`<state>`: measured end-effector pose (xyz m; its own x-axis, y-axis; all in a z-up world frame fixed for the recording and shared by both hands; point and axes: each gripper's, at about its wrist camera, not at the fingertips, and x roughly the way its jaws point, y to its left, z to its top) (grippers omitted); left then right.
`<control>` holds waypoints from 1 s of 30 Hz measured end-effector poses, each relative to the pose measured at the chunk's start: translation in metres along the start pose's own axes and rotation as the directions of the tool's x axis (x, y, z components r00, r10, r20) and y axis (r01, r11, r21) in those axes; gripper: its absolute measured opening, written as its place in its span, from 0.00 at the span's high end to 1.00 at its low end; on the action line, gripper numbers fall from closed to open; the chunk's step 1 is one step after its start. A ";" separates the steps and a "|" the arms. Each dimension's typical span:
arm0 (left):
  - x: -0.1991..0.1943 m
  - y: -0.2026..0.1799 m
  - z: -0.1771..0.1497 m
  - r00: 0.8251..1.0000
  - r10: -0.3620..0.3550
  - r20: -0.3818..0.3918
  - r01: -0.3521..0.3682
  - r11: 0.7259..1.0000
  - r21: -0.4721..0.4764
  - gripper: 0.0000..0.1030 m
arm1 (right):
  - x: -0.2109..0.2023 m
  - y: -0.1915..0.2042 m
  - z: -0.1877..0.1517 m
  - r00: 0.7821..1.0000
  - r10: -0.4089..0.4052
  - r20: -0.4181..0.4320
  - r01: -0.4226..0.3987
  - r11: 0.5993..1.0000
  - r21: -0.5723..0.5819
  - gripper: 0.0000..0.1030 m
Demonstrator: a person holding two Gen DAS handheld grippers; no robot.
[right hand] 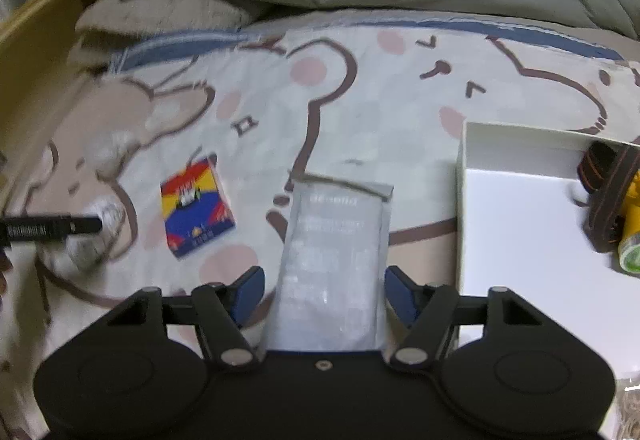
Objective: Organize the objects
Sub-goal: 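Grasp the white lace roll with the left tool while the right tool grasps the seat cover packet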
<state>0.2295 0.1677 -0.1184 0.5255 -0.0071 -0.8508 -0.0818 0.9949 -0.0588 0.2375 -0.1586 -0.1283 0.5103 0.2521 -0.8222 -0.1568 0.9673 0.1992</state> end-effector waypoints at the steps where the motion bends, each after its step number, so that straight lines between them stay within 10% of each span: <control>1: 0.002 -0.001 -0.001 1.000 -0.001 -0.006 0.001 1.000 0.003 0.38 | 0.003 0.001 -0.002 1.000 -0.002 -0.014 0.002 1.000 -0.015 0.44; 25: 0.007 -0.004 -0.012 0.998 0.010 -0.069 -0.010 1.000 0.002 0.59 | -0.020 0.038 -0.086 0.987 -0.021 -0.160 -0.043 0.922 -0.384 0.72; 30: 0.006 -0.006 -0.013 0.998 0.005 -0.069 -0.005 1.000 -0.004 0.59 | -0.031 0.027 -0.078 0.981 0.060 -0.183 -0.103 0.965 -0.240 0.70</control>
<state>0.2225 0.1606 -0.1301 0.4649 -0.0092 -0.8853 -0.0879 0.9945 -0.0565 0.1513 -0.1424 -0.1389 0.3370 0.3001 -0.8924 -0.4072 0.9011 0.1492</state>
